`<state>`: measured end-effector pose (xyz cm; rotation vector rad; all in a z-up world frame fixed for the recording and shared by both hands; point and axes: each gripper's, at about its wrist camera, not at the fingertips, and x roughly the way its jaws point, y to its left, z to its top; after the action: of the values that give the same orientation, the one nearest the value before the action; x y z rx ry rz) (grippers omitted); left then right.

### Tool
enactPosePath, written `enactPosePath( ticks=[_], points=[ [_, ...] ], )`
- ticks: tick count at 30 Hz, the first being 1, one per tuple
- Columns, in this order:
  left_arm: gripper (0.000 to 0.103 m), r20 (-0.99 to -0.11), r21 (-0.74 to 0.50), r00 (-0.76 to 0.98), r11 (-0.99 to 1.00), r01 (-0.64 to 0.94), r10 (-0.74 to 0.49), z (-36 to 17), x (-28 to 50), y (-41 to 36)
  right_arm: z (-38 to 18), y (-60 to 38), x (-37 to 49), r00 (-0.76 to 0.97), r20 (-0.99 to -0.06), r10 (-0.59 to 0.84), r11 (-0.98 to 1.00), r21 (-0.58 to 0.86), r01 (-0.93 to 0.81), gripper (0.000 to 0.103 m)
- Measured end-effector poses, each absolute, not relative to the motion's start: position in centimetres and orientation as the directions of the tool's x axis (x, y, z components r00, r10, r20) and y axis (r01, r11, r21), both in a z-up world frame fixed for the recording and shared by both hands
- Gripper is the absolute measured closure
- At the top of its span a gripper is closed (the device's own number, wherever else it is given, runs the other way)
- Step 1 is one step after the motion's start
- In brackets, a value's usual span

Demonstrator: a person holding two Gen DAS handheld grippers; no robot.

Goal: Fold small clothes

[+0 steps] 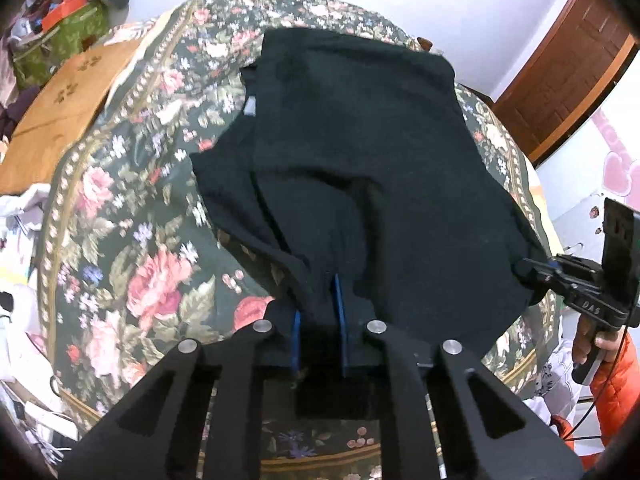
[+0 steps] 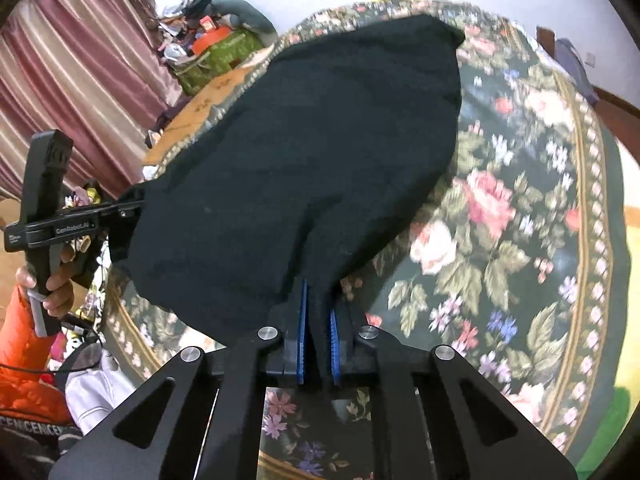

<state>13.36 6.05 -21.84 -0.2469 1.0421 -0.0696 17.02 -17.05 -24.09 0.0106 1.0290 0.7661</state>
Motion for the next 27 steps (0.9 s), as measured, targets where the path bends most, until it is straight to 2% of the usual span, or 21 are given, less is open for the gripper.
enactPosePath(
  ticks=[9,14,21,27],
  points=[
    [0.091,-0.756,-0.244,0.624,0.970,0.008,-0.196,-13.9,16.2,5.9,-17.8,-17.3,19.3,0.403,-0.672,0.621,0.725,0.298,-0.621,0.095],
    [0.092,-0.722,-0.250,0.672,0.968,-0.029,-0.167,-10.7,21.0,7.0,-14.6,-16.3,22.7,0.474,-0.626,0.619,0.737,0.253,-0.627,0.096],
    [0.092,-0.732,-0.329,0.659,0.936,-0.123,-0.171,-11.4,29.1,10.7,-13.5,-15.2,30.2,0.504,-0.639,0.580,0.778,0.253,-0.574,0.096],
    [0.092,-0.776,-0.324,0.612,0.929,-0.178,-0.153,-15.5,36.0,13.1,-16.7,-13.9,36.7,0.472,-0.703,0.532,0.810,0.261,-0.525,0.096]
  ],
)
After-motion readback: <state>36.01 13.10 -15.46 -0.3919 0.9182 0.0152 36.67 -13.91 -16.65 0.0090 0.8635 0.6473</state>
